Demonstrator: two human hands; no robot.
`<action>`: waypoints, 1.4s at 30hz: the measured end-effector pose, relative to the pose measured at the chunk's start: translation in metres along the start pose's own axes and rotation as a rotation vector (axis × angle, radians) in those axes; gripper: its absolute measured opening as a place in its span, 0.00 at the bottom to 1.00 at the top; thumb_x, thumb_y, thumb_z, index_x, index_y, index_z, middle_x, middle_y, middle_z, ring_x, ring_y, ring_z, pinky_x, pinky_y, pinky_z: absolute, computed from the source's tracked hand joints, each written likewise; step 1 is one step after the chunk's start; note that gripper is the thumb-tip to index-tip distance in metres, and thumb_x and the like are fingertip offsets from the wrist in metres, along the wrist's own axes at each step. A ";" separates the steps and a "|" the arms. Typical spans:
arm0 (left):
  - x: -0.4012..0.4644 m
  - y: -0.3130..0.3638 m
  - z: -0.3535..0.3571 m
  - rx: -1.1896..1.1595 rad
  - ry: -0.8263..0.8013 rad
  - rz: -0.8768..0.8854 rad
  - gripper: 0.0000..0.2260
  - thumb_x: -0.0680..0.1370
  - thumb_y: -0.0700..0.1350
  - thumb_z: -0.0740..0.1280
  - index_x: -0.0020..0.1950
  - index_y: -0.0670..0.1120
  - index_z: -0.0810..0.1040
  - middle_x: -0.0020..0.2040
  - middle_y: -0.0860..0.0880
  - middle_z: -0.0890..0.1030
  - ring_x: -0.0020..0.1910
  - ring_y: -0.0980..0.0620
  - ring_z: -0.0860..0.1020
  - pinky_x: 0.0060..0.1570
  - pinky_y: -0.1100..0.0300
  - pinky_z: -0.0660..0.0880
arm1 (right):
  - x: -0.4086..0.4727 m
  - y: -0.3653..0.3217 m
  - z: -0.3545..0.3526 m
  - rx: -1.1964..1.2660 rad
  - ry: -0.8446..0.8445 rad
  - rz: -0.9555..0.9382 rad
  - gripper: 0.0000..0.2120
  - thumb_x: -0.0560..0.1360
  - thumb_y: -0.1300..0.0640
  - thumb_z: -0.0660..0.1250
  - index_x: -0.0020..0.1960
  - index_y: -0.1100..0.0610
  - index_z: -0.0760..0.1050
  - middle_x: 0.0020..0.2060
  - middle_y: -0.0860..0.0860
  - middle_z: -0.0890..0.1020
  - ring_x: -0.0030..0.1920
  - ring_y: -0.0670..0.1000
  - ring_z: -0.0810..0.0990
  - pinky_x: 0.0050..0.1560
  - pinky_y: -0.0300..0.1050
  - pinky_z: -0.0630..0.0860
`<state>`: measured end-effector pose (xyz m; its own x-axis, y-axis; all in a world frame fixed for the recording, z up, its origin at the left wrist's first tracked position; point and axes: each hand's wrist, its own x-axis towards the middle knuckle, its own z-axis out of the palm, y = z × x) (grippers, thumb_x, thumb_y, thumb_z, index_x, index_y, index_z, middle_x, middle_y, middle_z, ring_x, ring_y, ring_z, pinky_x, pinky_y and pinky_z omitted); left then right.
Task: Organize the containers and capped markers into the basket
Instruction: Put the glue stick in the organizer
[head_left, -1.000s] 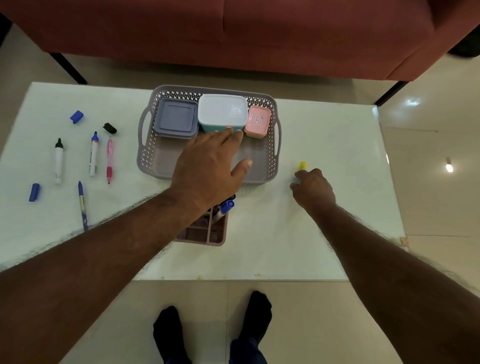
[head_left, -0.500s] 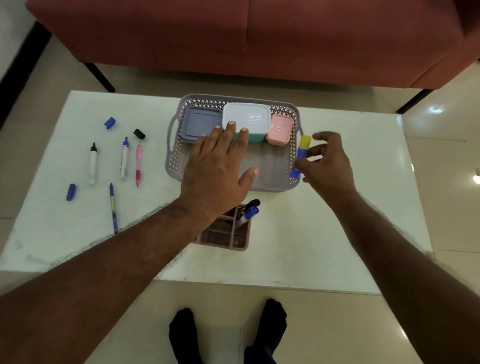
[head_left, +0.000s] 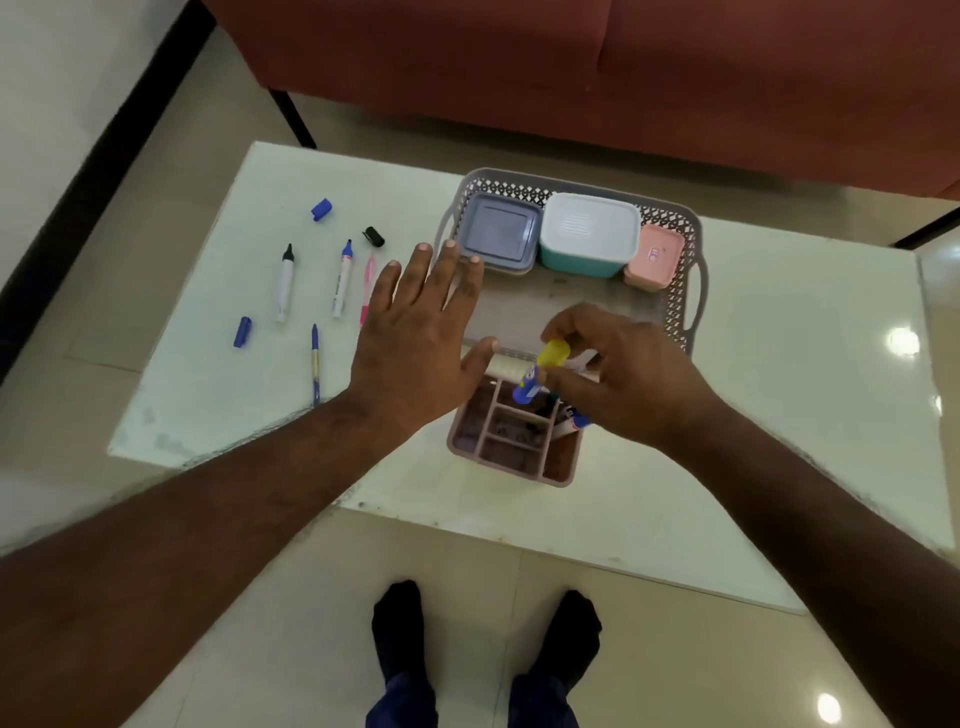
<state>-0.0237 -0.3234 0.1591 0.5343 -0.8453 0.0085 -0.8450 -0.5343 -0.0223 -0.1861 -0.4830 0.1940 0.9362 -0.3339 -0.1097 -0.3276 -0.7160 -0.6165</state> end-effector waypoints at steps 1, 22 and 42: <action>-0.004 -0.003 0.002 0.002 -0.005 -0.010 0.35 0.79 0.65 0.51 0.80 0.46 0.52 0.80 0.41 0.55 0.79 0.40 0.54 0.76 0.42 0.54 | 0.000 -0.001 0.003 -0.067 -0.044 -0.024 0.14 0.74 0.47 0.71 0.57 0.48 0.75 0.48 0.48 0.81 0.46 0.47 0.78 0.43 0.46 0.78; -0.032 -0.010 0.019 -0.041 0.004 0.009 0.35 0.79 0.65 0.50 0.81 0.46 0.50 0.81 0.41 0.53 0.79 0.40 0.52 0.76 0.42 0.52 | -0.002 -0.001 0.052 -0.602 -0.303 -0.227 0.05 0.70 0.53 0.69 0.45 0.49 0.82 0.42 0.47 0.84 0.50 0.53 0.79 0.75 0.58 0.58; -0.036 -0.114 0.035 0.079 -0.033 -0.192 0.36 0.79 0.67 0.49 0.81 0.45 0.53 0.80 0.42 0.56 0.79 0.39 0.56 0.76 0.43 0.52 | 0.108 -0.082 0.102 -0.318 -0.095 -0.058 0.24 0.78 0.47 0.64 0.72 0.51 0.69 0.67 0.49 0.76 0.68 0.52 0.71 0.64 0.50 0.73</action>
<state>0.0544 -0.2320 0.1263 0.6867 -0.7268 -0.0129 -0.7240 -0.6823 -0.1014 -0.0452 -0.3977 0.1532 0.9571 -0.2391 -0.1635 -0.2829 -0.8925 -0.3512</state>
